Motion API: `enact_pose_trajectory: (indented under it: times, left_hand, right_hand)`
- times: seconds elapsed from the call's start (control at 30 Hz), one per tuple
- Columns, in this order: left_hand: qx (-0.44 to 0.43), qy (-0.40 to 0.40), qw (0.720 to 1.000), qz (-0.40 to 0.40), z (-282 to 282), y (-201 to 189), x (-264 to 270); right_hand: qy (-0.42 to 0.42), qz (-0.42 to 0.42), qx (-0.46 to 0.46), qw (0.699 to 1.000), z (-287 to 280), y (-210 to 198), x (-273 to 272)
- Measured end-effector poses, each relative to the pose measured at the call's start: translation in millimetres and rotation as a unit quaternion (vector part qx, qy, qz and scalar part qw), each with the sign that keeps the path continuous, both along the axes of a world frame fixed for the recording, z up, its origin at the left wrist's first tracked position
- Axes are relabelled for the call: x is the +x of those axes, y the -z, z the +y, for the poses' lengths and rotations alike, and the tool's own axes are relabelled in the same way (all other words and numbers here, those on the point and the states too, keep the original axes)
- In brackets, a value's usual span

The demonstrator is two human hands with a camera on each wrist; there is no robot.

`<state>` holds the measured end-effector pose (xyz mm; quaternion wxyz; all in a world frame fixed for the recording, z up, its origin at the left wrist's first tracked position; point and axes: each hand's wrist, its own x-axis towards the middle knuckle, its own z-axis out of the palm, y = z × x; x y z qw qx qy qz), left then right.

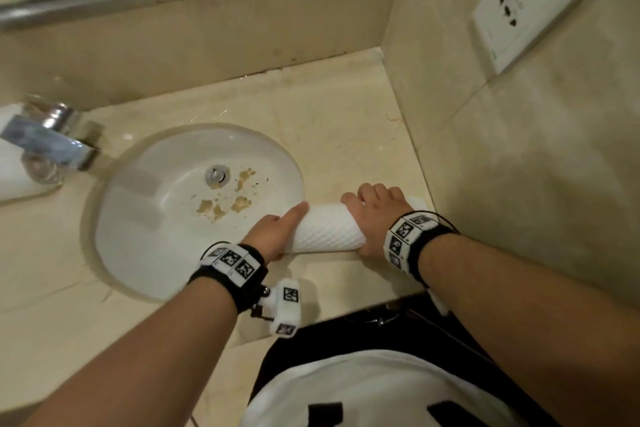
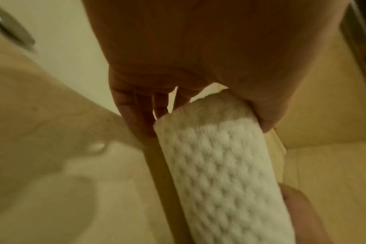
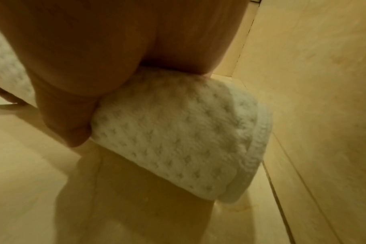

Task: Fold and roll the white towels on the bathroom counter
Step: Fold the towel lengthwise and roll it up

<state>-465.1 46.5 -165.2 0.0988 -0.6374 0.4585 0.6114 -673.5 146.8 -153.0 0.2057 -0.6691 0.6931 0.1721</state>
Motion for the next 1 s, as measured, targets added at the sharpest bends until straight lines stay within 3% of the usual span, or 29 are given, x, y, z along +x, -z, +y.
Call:
enact_pose_trajectory:
  times: [0.1,0.23,0.33,0.4,0.47,0.57,0.63,0.8,0.93,0.97,1.0]
  left_hand:
    - [0.062,-0.077,0.995,0.031,-4,1,-9]
    - [0.061,-0.070,0.995,0.028,-10,3,-14]
    - [0.049,-0.070,0.996,-0.007,-9,1,-18]
    - [0.042,-0.057,0.997,-0.024,-8,-5,-20]
    - [0.039,-0.049,0.998,-0.033,-9,-7,-20]
    - [0.047,-0.067,0.997,-0.005,-13,-7,-20]
    - [0.045,-0.080,0.996,0.001,-15,-1,-20]
    - [0.033,-0.116,0.993,0.003,-13,1,-22]
    - [0.011,-0.108,0.994,-0.010,-7,-7,-21]
    - [0.009,-0.107,0.994,-0.012,-6,-7,-21]
    - [0.007,-0.107,0.994,-0.010,-4,-7,-20]
  right_hand:
    - [-0.006,0.007,-0.011,1.000,-3,-1,-2]
    - [0.000,0.025,-0.031,0.999,4,-5,5]
    - [0.033,-0.042,-0.120,0.991,23,-16,12]
    - [0.099,-0.072,-0.197,0.973,40,-26,20]
    - [0.230,-0.083,-0.197,0.949,53,-34,26]
    - [0.475,-0.126,-0.118,0.863,66,-34,25]
    - [0.565,-0.158,-0.116,0.801,70,-31,23]
    - [0.722,-0.204,-0.126,0.650,59,-4,12]
    - [0.792,-0.324,-0.061,0.514,51,1,-5]
    - [0.799,-0.349,-0.054,0.488,50,2,-8]
    - [0.800,-0.358,-0.050,0.479,50,5,-11]
